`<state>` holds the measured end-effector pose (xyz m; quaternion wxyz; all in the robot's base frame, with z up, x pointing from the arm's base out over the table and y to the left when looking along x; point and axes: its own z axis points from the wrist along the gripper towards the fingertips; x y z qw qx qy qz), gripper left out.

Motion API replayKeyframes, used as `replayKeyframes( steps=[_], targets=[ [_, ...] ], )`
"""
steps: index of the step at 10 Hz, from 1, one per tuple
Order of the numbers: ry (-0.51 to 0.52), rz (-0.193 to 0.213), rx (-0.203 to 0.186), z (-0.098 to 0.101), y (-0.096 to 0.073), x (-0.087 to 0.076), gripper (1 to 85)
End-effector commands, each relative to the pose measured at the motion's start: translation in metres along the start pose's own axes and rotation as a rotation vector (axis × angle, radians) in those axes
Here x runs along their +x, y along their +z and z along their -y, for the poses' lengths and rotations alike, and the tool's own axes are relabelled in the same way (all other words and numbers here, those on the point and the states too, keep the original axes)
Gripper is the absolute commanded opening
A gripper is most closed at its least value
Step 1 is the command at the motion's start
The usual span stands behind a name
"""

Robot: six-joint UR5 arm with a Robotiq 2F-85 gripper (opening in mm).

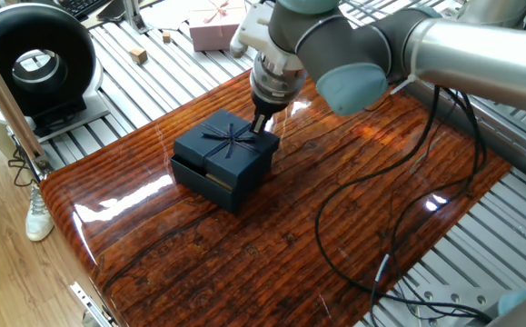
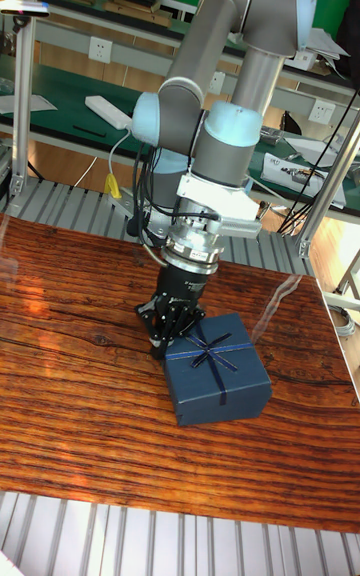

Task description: Cover the box

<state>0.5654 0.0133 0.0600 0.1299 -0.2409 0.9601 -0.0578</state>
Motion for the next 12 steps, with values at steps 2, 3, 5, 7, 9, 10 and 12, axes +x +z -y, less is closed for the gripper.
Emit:
replayKeyframes(
  steps=[2,3,5,7,9,10,12],
  targets=[
    [0.057,-0.017,-0.045,-0.014,-0.009,0.001,1.0],
    [0.067,-0.023,-0.054,-0.017,-0.01,0.002,1.0],
    [0.088,-0.034,-0.073,-0.024,-0.013,0.003,1.0],
    [0.106,-0.043,-0.086,-0.029,-0.014,0.003,1.0],
    [0.124,-0.059,-0.101,-0.035,-0.018,0.005,1.0],
    [0.106,-0.064,-0.093,-0.034,-0.019,0.006,1.0],
    [0.01,-0.067,-0.028,-0.017,-0.022,0.005,1.0]
  ],
)
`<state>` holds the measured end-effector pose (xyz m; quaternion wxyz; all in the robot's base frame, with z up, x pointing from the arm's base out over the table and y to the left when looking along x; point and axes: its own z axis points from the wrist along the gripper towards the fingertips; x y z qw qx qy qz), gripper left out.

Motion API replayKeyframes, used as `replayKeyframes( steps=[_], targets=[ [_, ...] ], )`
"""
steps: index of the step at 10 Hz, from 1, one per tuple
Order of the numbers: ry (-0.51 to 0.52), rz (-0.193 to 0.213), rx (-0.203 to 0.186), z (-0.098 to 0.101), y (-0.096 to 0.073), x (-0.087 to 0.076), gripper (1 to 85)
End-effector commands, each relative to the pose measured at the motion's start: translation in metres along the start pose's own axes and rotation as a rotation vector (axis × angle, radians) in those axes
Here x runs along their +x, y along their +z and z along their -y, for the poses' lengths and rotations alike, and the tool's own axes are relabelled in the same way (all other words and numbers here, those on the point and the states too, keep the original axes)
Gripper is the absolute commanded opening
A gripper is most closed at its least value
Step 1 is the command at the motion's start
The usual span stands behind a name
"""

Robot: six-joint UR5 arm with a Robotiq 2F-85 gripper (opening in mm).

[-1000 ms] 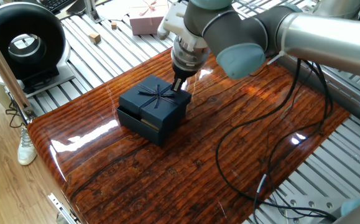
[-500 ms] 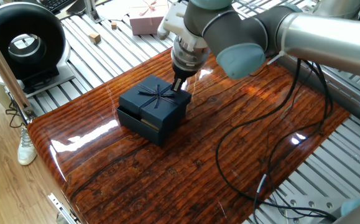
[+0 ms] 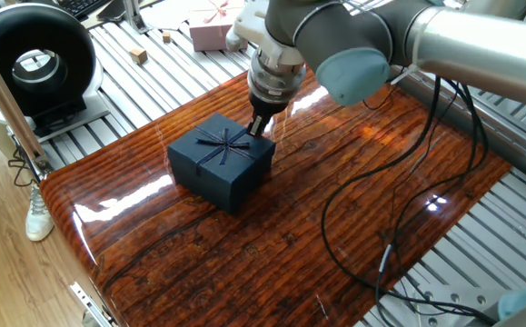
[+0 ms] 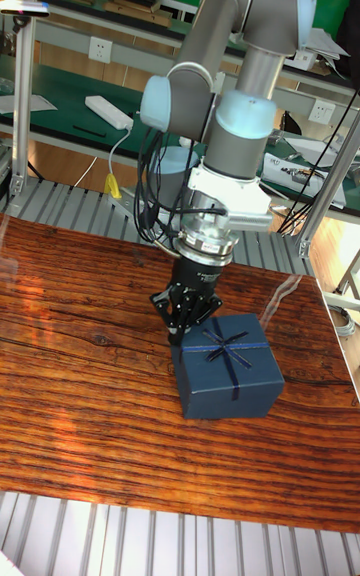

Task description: Cover the box

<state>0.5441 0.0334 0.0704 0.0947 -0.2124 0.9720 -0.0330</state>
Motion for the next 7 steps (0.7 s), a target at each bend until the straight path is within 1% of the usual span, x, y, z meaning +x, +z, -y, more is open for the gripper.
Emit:
replayKeyframes(
  steps=[1,2,3,5,6,7],
  targets=[
    [-0.082,-0.011,0.08,0.015,-0.013,-0.003,1.0],
    [-0.05,-0.024,0.065,0.006,-0.019,-0.002,1.0],
    [0.041,-0.041,-0.008,-0.018,-0.023,0.0,1.0],
    [0.173,-0.054,-0.125,-0.054,-0.03,-0.001,1.0],
    [0.213,-0.055,-0.164,-0.068,-0.034,-0.004,1.0],
    [0.227,-0.053,-0.181,-0.076,-0.036,-0.008,1.0]
  ],
)
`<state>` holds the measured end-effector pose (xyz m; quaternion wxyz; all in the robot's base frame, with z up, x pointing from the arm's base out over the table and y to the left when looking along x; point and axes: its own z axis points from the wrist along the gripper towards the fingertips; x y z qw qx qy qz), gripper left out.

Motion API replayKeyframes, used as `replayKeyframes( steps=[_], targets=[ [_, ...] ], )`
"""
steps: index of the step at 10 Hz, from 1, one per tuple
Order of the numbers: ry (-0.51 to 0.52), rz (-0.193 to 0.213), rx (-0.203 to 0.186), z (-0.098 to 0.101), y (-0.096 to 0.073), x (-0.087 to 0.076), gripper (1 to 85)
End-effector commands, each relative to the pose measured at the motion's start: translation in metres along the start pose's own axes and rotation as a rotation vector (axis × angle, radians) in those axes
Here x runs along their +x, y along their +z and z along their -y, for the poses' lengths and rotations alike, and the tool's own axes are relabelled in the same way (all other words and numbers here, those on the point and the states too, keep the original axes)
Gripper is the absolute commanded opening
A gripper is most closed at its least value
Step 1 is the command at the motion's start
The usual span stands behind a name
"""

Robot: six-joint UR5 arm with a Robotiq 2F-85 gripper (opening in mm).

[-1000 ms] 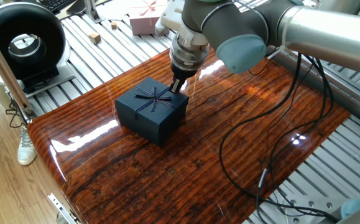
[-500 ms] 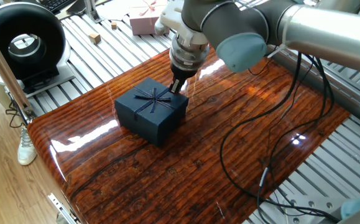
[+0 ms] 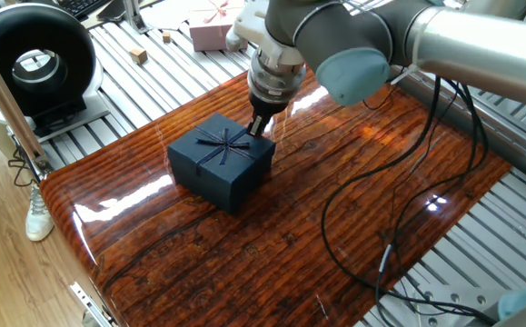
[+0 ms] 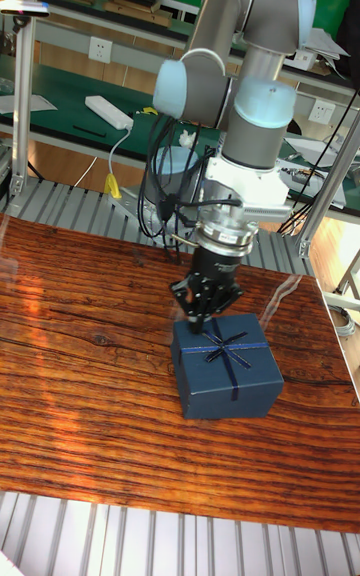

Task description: Cover the box

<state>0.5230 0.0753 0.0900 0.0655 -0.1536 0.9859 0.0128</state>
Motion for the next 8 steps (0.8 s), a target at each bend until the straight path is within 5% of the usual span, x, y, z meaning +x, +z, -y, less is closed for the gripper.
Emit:
replayKeyframes(
  steps=[1,4,8],
  targets=[
    [0.117,-0.011,-0.111,-0.041,-0.009,-0.004,1.0],
    [0.15,-0.007,-0.168,-0.062,-0.012,-0.009,1.0],
    [0.166,-0.005,-0.186,-0.079,-0.006,-0.015,1.0]
  ],
)
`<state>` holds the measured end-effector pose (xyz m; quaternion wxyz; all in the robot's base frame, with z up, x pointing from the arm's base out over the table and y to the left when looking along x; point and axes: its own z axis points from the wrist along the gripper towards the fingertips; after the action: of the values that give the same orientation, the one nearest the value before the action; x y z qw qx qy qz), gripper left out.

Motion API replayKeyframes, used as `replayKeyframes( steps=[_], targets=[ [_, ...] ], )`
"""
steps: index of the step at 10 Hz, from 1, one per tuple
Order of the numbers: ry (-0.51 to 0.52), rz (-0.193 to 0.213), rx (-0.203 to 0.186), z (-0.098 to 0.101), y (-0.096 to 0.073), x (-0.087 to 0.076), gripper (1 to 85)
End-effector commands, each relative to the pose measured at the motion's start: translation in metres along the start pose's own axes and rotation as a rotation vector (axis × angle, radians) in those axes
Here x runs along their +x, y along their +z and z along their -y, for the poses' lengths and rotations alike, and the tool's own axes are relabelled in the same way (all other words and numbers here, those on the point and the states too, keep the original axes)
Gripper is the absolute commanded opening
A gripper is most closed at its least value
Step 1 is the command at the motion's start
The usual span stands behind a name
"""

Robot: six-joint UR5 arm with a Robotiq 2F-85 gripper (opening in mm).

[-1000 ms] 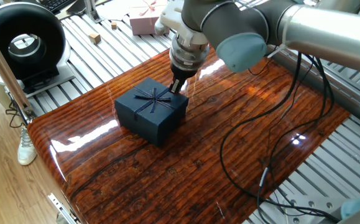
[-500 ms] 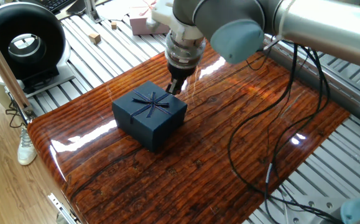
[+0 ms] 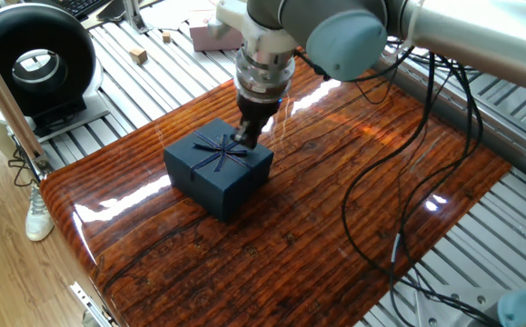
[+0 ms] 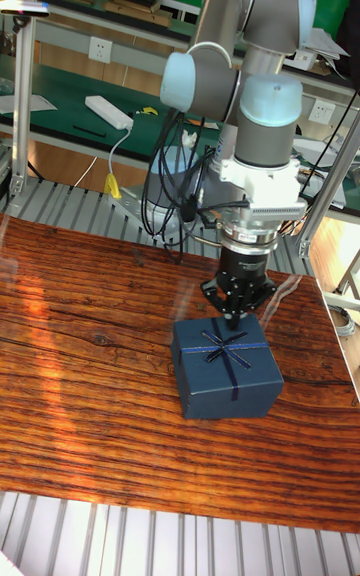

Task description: Cover the box

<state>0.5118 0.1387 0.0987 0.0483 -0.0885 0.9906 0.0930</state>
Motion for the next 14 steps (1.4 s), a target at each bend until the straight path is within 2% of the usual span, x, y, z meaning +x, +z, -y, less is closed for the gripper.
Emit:
replayKeyframes(
  steps=[1,9,14],
  targets=[
    [0.028,0.003,-0.033,-0.0183,0.0048,-0.0041,1.0],
    [0.025,0.012,-0.033,-0.0182,0.0106,-0.0056,1.0],
    [0.049,0.001,-0.033,-0.0267,0.0053,-0.0035,1.0]
  ],
)
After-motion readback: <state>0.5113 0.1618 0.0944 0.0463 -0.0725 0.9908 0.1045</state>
